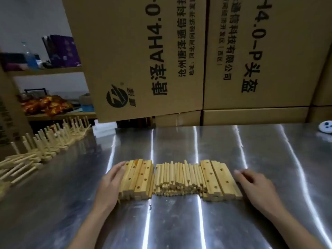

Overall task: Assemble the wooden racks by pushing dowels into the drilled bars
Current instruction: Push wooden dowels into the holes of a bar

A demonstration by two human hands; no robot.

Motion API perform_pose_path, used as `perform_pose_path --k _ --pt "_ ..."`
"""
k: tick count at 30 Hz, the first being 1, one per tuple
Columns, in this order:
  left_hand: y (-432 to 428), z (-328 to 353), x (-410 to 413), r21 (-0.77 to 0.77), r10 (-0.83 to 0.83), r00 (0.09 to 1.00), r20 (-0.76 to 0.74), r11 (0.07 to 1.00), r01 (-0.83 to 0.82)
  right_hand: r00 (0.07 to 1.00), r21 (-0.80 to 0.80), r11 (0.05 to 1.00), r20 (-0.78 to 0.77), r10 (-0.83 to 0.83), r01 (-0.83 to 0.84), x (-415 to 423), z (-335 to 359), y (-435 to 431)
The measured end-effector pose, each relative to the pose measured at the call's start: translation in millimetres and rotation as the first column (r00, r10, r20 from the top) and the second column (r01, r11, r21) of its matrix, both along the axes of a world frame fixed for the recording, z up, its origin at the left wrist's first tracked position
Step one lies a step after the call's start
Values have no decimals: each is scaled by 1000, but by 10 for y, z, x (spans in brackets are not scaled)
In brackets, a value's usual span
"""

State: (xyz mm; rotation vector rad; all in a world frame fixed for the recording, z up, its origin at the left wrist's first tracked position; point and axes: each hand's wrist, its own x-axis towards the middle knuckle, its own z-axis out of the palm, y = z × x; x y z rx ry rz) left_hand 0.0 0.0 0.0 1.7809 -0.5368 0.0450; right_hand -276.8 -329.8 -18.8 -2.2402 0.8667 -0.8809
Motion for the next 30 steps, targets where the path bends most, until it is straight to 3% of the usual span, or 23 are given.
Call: perform_pose_path --k 8,17,26,30 --pt "-143 -118 76 145 27 999 42 989 -33 998 2 999 -34 45 -45 21 -66 -98" --pt "-208 -188 87 298 53 975 217 947 -118 999 -1 999 -21 46 -46 60 -119 -212" --pt "-198 -143 3 286 76 955 286 944 -161 981 -117 988 -156 -117 99 14 -48 -144" --pt "-200 -118 -48 215 172 923 344 943 -256 962 -74 982 -200 -188 176 -22 5 -149"
